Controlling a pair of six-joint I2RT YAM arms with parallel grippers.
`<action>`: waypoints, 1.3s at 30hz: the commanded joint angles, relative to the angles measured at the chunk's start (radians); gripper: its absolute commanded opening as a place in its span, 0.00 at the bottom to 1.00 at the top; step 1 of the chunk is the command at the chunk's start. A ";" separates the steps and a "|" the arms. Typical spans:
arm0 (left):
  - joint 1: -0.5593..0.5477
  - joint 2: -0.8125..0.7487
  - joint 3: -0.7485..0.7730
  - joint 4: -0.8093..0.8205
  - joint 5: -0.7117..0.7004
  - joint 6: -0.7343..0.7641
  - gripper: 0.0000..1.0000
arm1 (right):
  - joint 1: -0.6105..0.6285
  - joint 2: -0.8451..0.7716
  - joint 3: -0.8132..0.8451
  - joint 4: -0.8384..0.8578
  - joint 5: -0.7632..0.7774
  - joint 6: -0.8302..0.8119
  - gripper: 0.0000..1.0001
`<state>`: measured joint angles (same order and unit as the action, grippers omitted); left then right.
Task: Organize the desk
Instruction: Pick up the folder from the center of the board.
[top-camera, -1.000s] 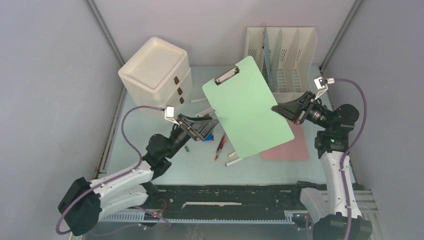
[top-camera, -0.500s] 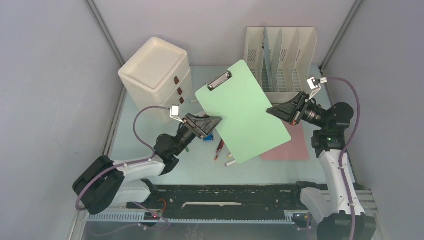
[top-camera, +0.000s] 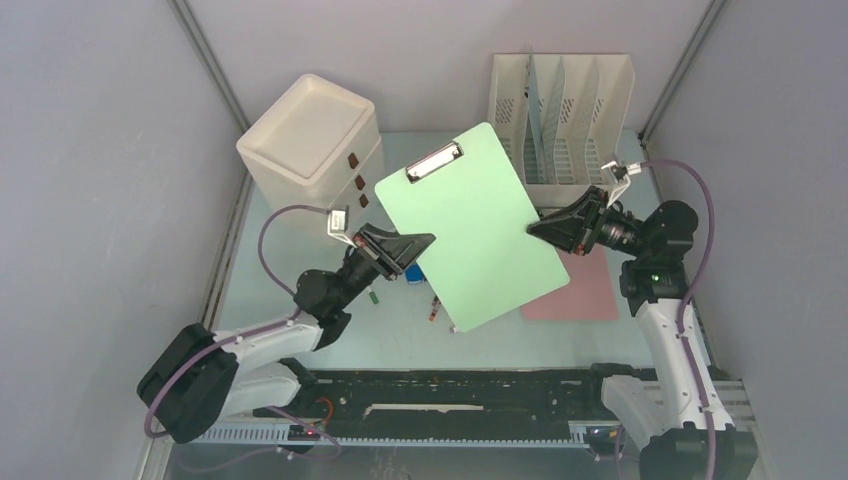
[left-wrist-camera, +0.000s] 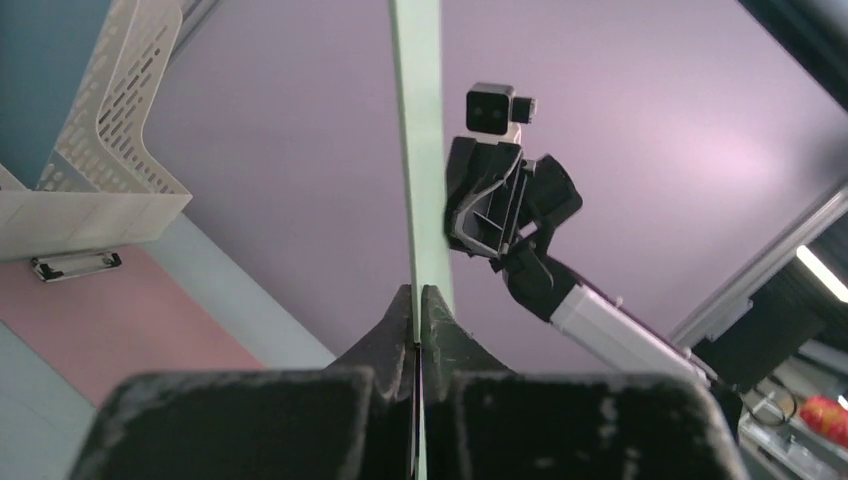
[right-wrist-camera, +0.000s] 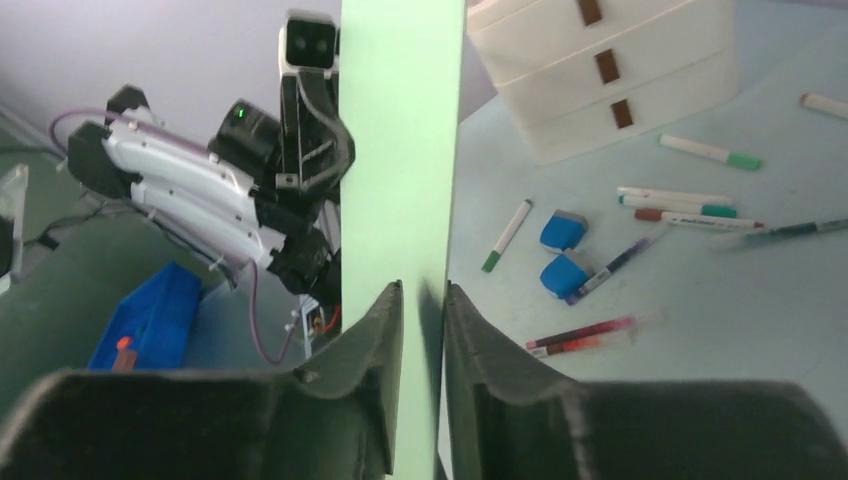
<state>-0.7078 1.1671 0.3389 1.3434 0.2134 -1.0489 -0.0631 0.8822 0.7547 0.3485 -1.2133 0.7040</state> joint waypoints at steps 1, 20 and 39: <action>0.080 -0.088 0.006 -0.065 0.189 0.056 0.00 | 0.049 0.003 0.059 -0.160 -0.065 -0.303 0.41; 0.167 -0.262 0.252 -0.953 0.479 0.388 0.00 | 0.158 0.041 0.132 -0.327 -0.173 -0.472 0.68; 0.177 -0.377 0.266 -1.098 0.328 0.423 0.71 | 0.073 0.003 0.132 -0.241 -0.239 -0.374 0.00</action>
<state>-0.5430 0.8787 0.5804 0.3168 0.6495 -0.6647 0.0608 0.9298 0.8410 0.0269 -1.4014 0.2771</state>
